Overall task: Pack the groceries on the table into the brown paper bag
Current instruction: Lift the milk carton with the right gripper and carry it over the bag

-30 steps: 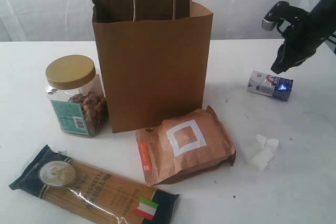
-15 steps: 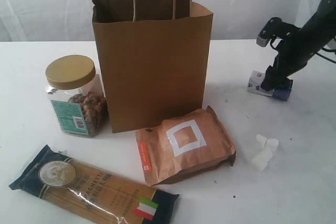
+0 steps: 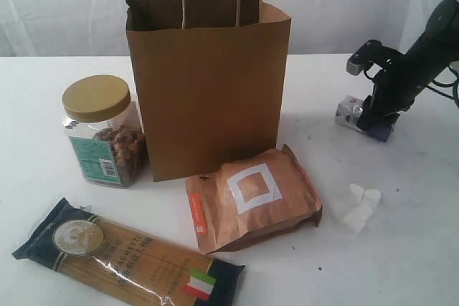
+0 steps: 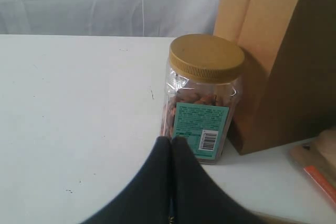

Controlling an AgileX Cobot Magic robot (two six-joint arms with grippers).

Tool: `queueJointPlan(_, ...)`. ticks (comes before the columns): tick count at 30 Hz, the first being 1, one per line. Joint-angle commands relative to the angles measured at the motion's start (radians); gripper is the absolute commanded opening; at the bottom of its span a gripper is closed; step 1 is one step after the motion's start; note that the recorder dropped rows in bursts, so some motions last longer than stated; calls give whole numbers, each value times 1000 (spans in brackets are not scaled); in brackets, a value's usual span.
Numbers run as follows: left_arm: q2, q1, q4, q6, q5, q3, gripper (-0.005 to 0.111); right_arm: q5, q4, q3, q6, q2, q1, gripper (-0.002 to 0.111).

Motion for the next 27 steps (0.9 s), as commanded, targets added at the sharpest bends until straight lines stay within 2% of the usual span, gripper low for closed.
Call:
queueJointPlan(1, -6, -8, -12, -2, 6, 4, 0, 13, 4, -1, 111, -65, 1, 0)
queueJointPlan(9, -6, -8, -12, -2, 6, 4, 0, 61, 17, -1, 293, -252, 1, 0)
queueJointPlan(15, -6, -8, -12, -2, 6, 4, 0, 59, 140, -1, 303, -414, 1, 0)
queueJointPlan(18, -6, -8, -12, -2, 6, 4, 0, -12, 249, -1, 294, -496, 1, 0)
queueJointPlan(22, -6, -8, -12, -2, 6, 4, 0, -71, 526, -1, 171, -565, 1, 0)
queueJointPlan(27, -6, -8, -12, -2, 6, 4, 0, 45, 834, -1, -90, -550, 1, 0)
